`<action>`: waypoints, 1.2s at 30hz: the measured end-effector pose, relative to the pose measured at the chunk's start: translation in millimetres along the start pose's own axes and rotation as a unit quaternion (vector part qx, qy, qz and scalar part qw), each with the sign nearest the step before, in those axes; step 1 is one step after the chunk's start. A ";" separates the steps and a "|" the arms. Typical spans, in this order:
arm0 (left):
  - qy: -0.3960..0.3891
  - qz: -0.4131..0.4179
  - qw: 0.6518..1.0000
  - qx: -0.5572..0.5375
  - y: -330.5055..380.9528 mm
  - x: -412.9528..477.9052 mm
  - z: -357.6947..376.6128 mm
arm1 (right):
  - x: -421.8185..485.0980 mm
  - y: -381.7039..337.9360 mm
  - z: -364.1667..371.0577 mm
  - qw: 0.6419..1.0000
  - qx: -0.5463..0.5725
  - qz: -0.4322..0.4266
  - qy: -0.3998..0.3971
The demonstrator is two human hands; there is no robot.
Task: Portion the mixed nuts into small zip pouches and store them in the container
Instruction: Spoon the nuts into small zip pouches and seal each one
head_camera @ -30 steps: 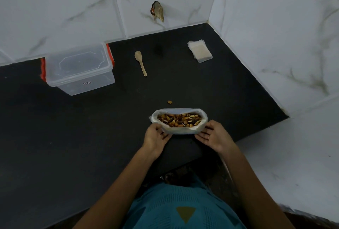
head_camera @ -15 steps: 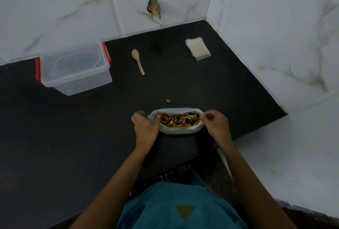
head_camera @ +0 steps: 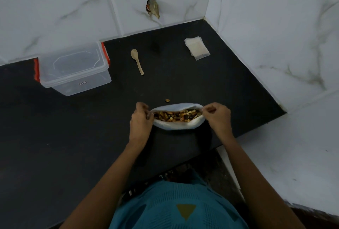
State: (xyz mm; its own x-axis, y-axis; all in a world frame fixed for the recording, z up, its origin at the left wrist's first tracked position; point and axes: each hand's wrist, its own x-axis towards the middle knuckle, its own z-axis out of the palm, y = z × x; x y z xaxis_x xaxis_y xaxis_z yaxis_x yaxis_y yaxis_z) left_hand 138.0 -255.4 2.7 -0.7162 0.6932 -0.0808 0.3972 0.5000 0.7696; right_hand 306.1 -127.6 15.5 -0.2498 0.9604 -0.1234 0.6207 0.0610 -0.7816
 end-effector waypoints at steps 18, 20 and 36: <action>0.014 0.049 0.998 -0.024 13.4 18.3 -11.8 | 19.0 5.8 -23.4 0.998 0.046 -0.028 -0.033; 0.008 0.054 0.998 -0.015 13.0 21.7 -12.0 | 22.1 7.5 -23.6 0.996 0.075 -0.011 -0.052; -0.094 0.177 0.949 0.244 17.0 40.2 -3.5 | 18.7 13.9 -13.3 0.981 -0.130 -0.076 -0.123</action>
State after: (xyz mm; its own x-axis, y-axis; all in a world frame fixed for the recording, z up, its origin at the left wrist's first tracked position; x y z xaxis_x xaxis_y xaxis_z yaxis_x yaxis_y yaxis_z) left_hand 113.9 -220.9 14.8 -0.3914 0.9200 -0.0194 0.8447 0.3675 0.3892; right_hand 319.9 -105.2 10.5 -0.5059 0.8423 -0.1861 0.7233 0.2968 -0.6235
